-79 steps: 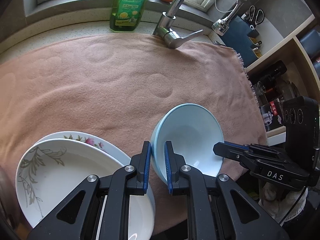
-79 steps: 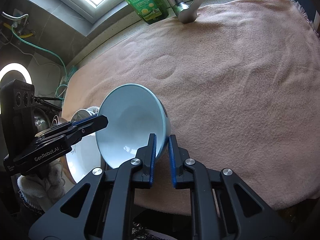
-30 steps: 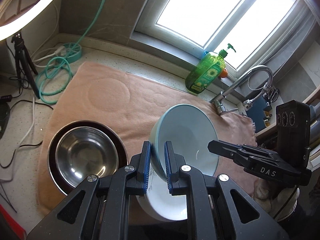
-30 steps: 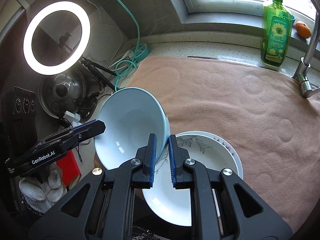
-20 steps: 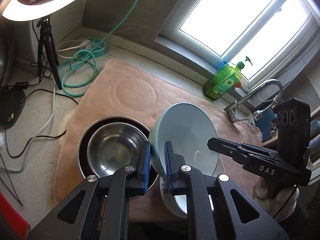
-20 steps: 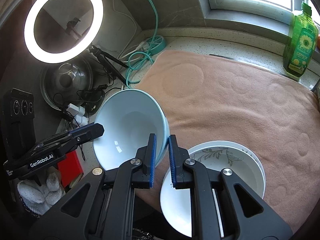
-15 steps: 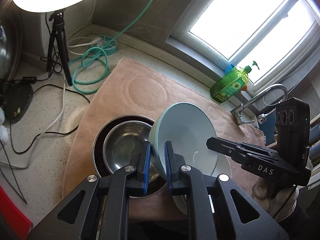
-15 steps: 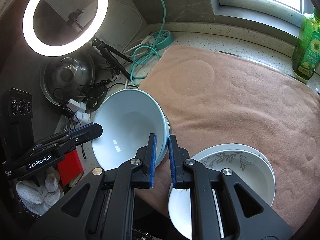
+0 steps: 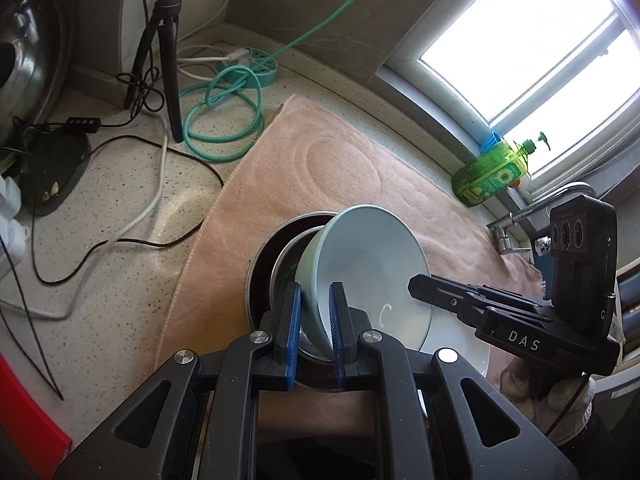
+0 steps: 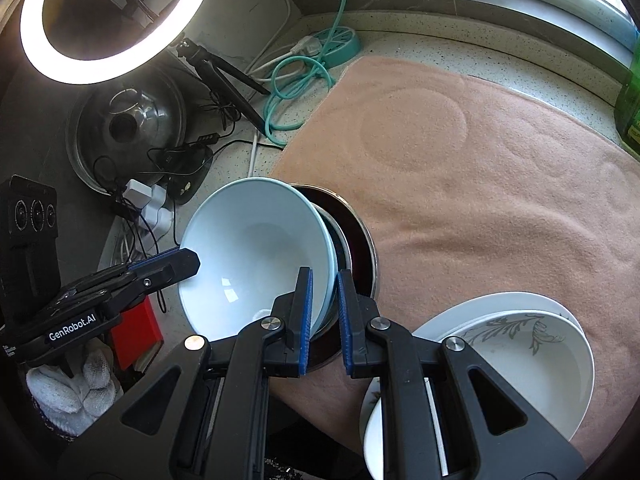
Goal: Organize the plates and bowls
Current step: 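Lower the pale blue bowl into the red-bottomed bowl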
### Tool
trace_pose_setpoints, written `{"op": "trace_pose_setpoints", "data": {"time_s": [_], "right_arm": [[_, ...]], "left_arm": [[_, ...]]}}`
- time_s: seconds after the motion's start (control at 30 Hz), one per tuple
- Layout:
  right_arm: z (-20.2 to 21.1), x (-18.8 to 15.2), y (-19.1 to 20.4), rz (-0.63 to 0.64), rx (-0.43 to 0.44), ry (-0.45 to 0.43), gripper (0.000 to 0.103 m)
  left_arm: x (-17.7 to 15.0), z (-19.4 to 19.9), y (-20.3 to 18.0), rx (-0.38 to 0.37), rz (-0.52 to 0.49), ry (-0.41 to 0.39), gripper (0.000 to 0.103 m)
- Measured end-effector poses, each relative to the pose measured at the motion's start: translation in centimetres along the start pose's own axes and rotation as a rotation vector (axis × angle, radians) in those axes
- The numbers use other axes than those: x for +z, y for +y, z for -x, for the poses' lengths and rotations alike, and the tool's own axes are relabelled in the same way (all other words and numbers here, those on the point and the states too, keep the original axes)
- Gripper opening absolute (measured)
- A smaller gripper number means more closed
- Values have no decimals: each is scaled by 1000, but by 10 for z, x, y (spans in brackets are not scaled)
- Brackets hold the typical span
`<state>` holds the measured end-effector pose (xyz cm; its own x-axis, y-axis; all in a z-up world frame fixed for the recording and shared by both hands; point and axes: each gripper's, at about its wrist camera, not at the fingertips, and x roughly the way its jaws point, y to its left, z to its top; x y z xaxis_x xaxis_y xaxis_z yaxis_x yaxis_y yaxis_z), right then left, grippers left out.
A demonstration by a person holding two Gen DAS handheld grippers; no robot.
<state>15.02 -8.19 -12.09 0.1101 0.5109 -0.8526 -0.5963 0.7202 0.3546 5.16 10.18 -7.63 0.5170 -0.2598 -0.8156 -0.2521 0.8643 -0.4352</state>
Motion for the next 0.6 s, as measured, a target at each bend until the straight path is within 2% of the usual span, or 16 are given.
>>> {"op": "trace_pose_setpoints", "data": {"time_s": [0.6], "right_arm": [[-14, 2, 4, 7, -30, 33, 12]], "left_arm": [[-2, -19, 14, 6, 27, 50, 12]]}}
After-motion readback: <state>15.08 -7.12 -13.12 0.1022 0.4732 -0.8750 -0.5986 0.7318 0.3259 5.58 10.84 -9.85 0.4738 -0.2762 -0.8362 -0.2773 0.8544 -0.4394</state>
